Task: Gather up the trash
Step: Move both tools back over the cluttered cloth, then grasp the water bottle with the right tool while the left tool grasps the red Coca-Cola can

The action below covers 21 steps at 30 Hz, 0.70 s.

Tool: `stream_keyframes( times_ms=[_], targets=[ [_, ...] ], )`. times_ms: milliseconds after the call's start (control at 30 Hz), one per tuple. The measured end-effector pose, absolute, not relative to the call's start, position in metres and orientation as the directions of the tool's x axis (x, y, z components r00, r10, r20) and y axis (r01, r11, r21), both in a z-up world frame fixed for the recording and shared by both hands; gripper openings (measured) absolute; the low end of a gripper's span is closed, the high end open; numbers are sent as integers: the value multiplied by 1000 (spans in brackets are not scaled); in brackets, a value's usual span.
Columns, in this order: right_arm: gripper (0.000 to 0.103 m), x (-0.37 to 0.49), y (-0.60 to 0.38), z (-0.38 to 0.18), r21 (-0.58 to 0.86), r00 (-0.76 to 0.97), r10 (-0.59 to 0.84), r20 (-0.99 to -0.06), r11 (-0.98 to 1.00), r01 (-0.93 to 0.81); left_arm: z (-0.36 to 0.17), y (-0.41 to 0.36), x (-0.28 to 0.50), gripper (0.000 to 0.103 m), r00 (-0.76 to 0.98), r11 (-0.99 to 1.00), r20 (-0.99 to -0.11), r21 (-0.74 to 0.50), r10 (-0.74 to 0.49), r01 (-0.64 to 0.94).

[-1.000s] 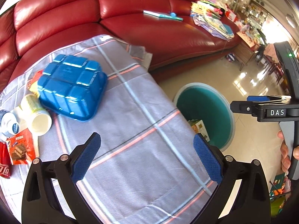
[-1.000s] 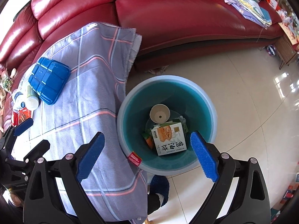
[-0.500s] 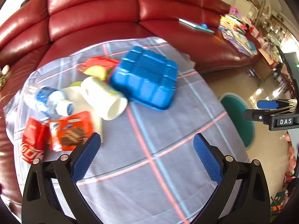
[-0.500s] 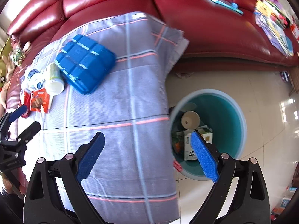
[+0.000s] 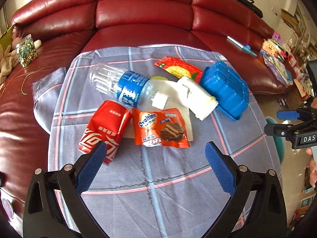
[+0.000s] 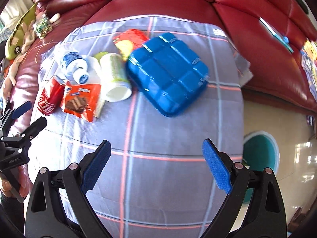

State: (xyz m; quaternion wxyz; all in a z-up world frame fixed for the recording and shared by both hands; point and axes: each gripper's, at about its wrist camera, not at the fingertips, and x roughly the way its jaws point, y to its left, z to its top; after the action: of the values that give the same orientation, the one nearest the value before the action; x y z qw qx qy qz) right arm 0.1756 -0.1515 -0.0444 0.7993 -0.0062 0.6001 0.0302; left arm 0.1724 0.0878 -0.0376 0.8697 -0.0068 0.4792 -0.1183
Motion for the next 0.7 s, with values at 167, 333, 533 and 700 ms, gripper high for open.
stream_keyframes(
  times_ms=[167, 333, 533, 700],
  targets=[
    [89, 202, -108, -44, -1, 267, 35, -963, 991, -133, -45, 122, 181, 99, 515, 980, -837, -115, -183, 161],
    [89, 228, -74, -43, -11, 259, 39, -965, 982, -188, -61, 147, 197, 99, 494, 985, -855, -96, -157, 146],
    [89, 261, -50, -49, -8, 236, 43, -971, 977, -212, -86, 154, 215, 99, 449, 982, -877, -113, -172, 154],
    [89, 284, -37, -54, 9, 214, 57, -975, 976, -220, -100, 154, 228, 99, 430, 976, -878, -155, -208, 156]
  ],
)
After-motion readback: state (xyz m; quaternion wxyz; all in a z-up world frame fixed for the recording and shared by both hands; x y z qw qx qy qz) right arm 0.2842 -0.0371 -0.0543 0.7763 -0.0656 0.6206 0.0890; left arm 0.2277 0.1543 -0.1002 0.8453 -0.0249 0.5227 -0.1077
